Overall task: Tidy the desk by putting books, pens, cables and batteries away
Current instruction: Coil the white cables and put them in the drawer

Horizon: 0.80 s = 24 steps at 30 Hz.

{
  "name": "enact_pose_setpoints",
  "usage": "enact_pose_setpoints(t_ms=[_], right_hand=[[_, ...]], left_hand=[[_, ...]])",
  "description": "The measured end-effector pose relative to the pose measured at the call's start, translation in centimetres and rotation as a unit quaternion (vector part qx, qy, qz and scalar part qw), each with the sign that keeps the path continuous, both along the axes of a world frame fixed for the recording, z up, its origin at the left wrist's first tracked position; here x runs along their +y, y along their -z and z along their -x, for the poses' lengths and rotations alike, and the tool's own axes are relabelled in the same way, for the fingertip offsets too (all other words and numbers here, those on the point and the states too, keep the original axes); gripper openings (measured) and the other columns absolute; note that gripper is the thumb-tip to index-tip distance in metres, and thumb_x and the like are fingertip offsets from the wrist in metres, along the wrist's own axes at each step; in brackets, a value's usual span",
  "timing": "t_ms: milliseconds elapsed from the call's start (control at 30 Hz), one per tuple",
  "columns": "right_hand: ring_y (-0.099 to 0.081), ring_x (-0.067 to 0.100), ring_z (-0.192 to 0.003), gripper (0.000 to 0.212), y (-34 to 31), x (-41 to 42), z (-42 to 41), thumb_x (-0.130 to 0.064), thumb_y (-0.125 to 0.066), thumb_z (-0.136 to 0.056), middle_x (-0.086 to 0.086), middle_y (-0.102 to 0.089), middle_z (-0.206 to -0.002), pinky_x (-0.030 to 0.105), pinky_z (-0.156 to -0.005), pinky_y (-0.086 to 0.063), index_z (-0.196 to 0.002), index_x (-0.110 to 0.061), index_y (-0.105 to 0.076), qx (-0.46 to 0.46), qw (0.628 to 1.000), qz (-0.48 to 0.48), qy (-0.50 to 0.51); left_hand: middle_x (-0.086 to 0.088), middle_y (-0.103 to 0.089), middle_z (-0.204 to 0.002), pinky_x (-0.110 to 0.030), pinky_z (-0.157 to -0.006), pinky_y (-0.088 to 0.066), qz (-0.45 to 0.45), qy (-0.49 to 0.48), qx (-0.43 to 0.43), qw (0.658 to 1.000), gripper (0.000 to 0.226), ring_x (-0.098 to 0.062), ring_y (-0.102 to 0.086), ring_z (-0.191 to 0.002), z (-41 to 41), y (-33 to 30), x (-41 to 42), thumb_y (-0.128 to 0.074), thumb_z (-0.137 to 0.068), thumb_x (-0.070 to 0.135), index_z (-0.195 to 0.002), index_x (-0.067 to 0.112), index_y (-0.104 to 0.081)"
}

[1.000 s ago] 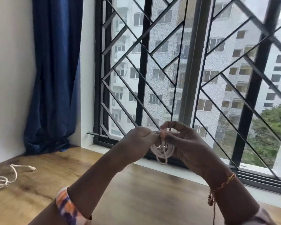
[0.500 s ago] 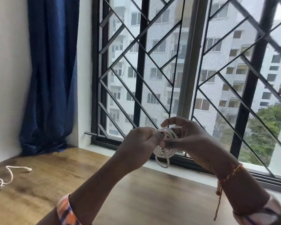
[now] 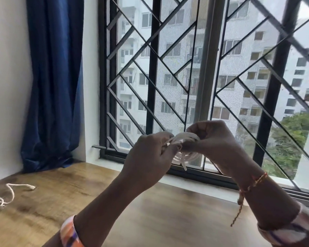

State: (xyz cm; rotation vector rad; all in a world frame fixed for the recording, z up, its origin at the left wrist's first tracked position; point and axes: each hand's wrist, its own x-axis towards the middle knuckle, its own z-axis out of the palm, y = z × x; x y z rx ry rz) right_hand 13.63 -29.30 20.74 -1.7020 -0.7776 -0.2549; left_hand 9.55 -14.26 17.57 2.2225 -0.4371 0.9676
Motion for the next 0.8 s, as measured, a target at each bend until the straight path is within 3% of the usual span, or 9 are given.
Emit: enact_pose_setpoints(t_ms=[100,167,233,300,367,500,633,700,800], right_hand=[[-0.060,0.021,-0.063,0.040,-0.3,-0.4,0.3,-0.015,-0.079,-0.044,0.021,-0.067,-0.074,0.027,-0.060,-0.051,-0.078,0.003,-0.068,0.058,0.995,-0.035,-0.072],[-0.062,0.014,-0.062,0.036,-0.4,-0.6,0.3,-0.015,-0.076,-0.044,0.011,-0.068,-0.073,0.018,-0.058,-0.052,-0.078,-0.004,-0.073,0.141,0.975,-0.049,-0.165],[-0.065,0.012,-0.063,0.026,-0.4,-1.0,0.2,-0.009,-0.073,-0.050,0.008,-0.070,-0.074,0.018,-0.059,-0.053,-0.076,-0.005,-0.075,0.222,0.943,-0.064,-0.239],[-0.069,0.015,-0.073,0.033,-0.3,-1.4,-0.1,-0.009,-0.076,-0.057,0.012,-0.072,-0.084,0.022,-0.067,-0.056,-0.089,0.000,-0.073,0.275,0.910,-0.084,-0.300],[-0.070,0.020,-0.081,0.046,-0.1,-1.5,-0.3,-0.013,-0.081,-0.058,0.017,-0.071,-0.093,0.026,-0.072,-0.057,-0.097,0.005,-0.069,0.309,0.885,-0.119,-0.328],[-0.071,0.018,-0.072,0.034,0.3,-0.8,-0.2,-0.010,-0.079,-0.051,0.017,-0.072,-0.082,0.023,-0.059,-0.057,-0.081,0.005,-0.073,0.335,0.866,-0.217,-0.301],[-0.067,0.014,-0.056,0.047,0.9,0.0,-0.6,-0.006,-0.093,-0.024,0.010,-0.070,-0.067,0.023,-0.049,-0.056,-0.066,-0.002,-0.071,0.369,0.830,-0.324,-0.264],[-0.063,0.011,-0.050,0.033,1.1,0.2,-0.9,-0.013,-0.090,-0.035,0.007,-0.068,-0.061,0.020,-0.045,-0.053,-0.060,-0.006,-0.069,0.360,0.839,-0.351,-0.209],[-0.060,0.008,-0.046,0.015,1.2,0.1,-1.1,-0.023,-0.073,-0.055,0.003,-0.064,-0.055,0.017,-0.043,-0.051,-0.058,-0.010,-0.066,0.291,0.884,-0.352,-0.098]], left_hand=[[0.007,-0.041,-0.043,-0.020,-0.044,-0.026,0.022,0.021,0.000,1.000,0.022,-0.006,-0.035,-0.040,0.2,-0.5,0.1,-0.055,-0.090,0.032,-0.086,0.015,-0.068],[-0.001,-0.048,-0.048,-0.024,-0.050,-0.029,0.049,0.051,0.019,0.997,0.025,-0.005,-0.035,-0.045,0.2,-0.9,0.3,-0.053,-0.091,0.031,-0.082,0.013,-0.068],[-0.009,-0.053,-0.053,-0.023,-0.054,-0.032,0.107,0.090,0.059,0.988,0.027,-0.008,-0.039,-0.052,0.3,-1.0,0.5,-0.052,-0.092,0.029,-0.075,0.015,-0.069],[0.007,-0.042,-0.043,-0.016,-0.046,-0.029,0.195,0.138,0.118,0.964,0.030,-0.005,-0.033,-0.044,0.5,-1.1,0.8,-0.051,-0.092,0.026,-0.069,0.021,-0.070],[0.008,-0.030,-0.044,-0.016,-0.040,-0.020,0.274,0.190,0.181,0.925,0.031,-0.007,-0.022,-0.042,0.8,-1.1,1.0,-0.051,-0.091,0.026,-0.069,0.022,-0.073],[0.006,-0.025,-0.048,-0.022,-0.045,-0.012,0.387,0.251,0.239,0.855,0.025,-0.012,-0.011,-0.051,0.9,-1.1,1.2,-0.053,-0.086,0.026,-0.069,0.013,-0.066],[0.008,-0.023,-0.048,-0.017,-0.039,-0.016,0.435,0.315,0.231,0.811,0.021,-0.006,-0.016,-0.041,1.1,-1.3,0.9,-0.056,-0.080,0.027,-0.065,0.013,-0.062],[0.008,-0.024,-0.047,-0.017,-0.039,-0.015,0.430,0.314,0.206,0.821,0.023,-0.005,-0.017,-0.039,1.2,-1.5,1.0,-0.054,-0.081,0.027,-0.063,0.015,-0.061],[0.010,-0.027,-0.043,-0.018,-0.039,-0.016,0.390,0.219,0.173,0.878,0.030,-0.006,-0.019,-0.039,1.1,-1.5,1.1,-0.049,-0.091,0.024,-0.064,0.015,-0.059]])
